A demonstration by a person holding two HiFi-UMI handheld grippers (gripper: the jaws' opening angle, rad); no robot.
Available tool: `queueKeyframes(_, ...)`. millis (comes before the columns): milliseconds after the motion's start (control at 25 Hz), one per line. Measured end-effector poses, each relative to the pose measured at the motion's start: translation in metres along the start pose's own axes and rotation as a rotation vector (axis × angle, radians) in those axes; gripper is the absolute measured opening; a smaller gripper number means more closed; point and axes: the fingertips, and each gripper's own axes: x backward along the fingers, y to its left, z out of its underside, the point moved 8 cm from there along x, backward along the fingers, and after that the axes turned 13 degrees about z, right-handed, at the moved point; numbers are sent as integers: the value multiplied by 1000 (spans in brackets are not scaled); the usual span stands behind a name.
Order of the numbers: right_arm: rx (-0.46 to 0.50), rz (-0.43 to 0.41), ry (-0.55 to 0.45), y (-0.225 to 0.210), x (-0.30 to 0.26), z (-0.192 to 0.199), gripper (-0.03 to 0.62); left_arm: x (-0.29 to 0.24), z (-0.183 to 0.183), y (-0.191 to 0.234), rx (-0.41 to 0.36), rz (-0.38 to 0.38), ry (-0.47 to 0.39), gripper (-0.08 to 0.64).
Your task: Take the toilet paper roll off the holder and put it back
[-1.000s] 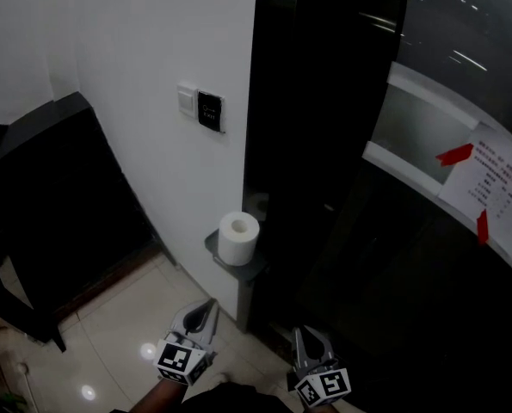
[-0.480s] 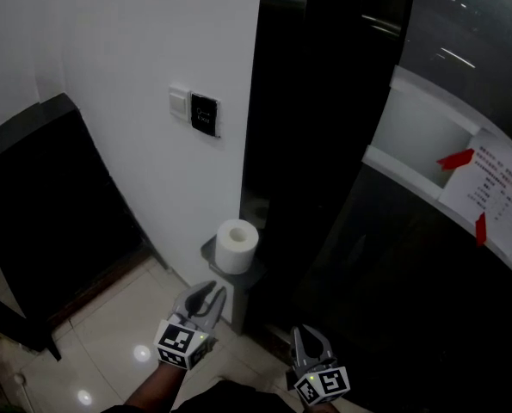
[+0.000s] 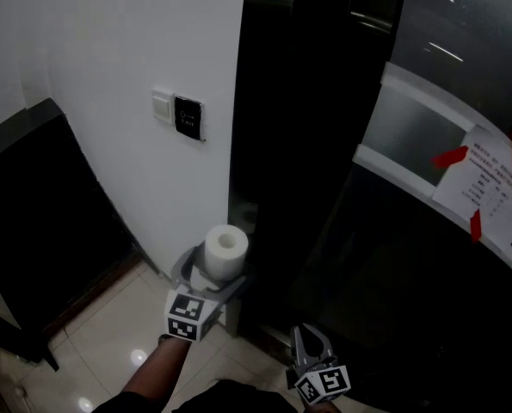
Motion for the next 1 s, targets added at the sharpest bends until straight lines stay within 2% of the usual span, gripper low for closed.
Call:
queueKeyframes(440,-5,83,-31,-17,7,-5,14,-34,0,9,11,22,40,526)
queueKeyframes(840,-8,99,-34,-24,9,-6,14,-47,2,12,-19,-4,57,525)
queueKeyframes(1000,-7,93,-35,-24,9,-6,14,-45,1,13,-14,31,66,482)
